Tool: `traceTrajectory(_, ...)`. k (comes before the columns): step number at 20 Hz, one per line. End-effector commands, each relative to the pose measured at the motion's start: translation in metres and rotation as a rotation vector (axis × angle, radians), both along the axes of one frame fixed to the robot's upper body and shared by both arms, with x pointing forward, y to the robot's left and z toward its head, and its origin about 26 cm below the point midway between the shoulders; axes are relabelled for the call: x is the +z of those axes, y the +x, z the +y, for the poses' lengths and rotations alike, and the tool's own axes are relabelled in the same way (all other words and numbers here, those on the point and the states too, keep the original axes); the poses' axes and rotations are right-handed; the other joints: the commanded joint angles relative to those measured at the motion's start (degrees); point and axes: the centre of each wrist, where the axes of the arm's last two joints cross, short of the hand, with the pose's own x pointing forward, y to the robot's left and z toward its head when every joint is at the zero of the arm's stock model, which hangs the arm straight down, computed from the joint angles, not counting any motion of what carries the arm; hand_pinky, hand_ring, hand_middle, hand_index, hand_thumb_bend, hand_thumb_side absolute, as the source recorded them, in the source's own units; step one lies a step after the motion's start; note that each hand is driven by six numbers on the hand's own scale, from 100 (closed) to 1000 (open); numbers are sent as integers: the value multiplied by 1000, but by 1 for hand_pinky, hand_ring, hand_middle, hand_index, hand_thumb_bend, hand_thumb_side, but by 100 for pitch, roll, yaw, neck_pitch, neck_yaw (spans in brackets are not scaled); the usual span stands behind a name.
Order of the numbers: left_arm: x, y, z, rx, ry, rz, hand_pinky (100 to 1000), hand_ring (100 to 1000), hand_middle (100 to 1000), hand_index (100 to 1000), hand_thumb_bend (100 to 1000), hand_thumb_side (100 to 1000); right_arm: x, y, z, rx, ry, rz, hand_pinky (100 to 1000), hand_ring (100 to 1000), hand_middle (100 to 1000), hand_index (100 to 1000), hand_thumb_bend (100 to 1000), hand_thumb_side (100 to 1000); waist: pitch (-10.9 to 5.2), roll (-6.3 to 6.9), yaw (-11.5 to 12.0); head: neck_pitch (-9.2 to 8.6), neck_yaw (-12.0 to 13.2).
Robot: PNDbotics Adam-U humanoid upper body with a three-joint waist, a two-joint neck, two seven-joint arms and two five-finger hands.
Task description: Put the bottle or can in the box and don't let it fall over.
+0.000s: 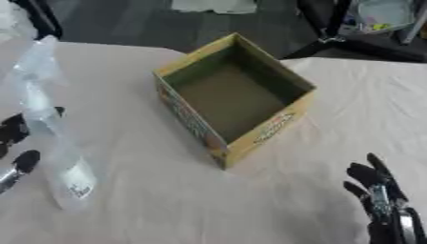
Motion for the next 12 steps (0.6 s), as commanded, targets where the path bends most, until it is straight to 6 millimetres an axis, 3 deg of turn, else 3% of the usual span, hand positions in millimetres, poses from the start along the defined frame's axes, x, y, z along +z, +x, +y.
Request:
traceTrajectory(1,15,-2,5,-1,9,-22,1000,1000,989,894,100,656,5,-1,-2,-4,-6,-13,819,860,996,744,100,830,-82,38,10,-73,-13)
traceTrajectory(12,21,-7,9,5,23,-19,1000,1000,994,893,100,660,5,-1,-3,-5,-5,-14,819,860,995,744,100,827,-87,42,23,-75,-24)
